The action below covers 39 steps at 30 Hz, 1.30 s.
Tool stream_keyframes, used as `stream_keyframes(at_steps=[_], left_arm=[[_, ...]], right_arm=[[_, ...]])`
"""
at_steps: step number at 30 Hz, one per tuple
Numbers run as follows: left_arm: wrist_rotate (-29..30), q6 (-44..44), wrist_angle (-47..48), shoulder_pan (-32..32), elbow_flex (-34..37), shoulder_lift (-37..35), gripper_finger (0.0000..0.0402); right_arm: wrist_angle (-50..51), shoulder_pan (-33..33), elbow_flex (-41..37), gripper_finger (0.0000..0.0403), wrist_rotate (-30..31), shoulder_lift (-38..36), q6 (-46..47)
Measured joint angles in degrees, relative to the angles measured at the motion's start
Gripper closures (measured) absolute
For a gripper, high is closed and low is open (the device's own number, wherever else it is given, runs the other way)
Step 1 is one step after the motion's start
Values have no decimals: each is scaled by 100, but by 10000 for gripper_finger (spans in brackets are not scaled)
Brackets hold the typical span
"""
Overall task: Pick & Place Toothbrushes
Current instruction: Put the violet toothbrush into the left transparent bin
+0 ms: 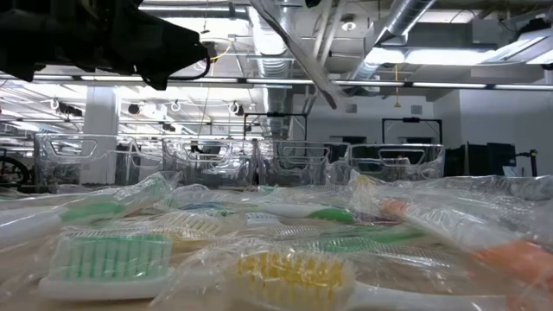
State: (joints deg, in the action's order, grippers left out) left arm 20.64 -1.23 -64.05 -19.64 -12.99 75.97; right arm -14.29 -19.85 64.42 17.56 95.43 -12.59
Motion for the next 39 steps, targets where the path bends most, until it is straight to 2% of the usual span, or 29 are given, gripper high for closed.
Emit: stream_keyframes(at_steps=[8, 18, 23, 28, 33, 39], left_arm=[[-464, -9, -650, 106, -134, 632, 236], [-461, -152, -660, 108, -323, 679, 164], [-456, -263, -655, 153, -430, 679, 143], [-476, -293, -654, 242, -519, 679, 141], [-749, -302, -654, 312, -607, 679, 153], [-752, -302, -654, 335, -614, 679, 169]], right_arm=[[-882, 298, 0, 403, -444, 353, -409], [-1178, 420, 2, 403, -568, 432, -453], [-1387, 467, 2, 403, -568, 432, -680], [-1665, 474, 2, 403, -570, 432, -901], [-1763, 514, 2, 403, -591, 432, -904], [-1792, 607, 2, 403, -872, 432, -899]])
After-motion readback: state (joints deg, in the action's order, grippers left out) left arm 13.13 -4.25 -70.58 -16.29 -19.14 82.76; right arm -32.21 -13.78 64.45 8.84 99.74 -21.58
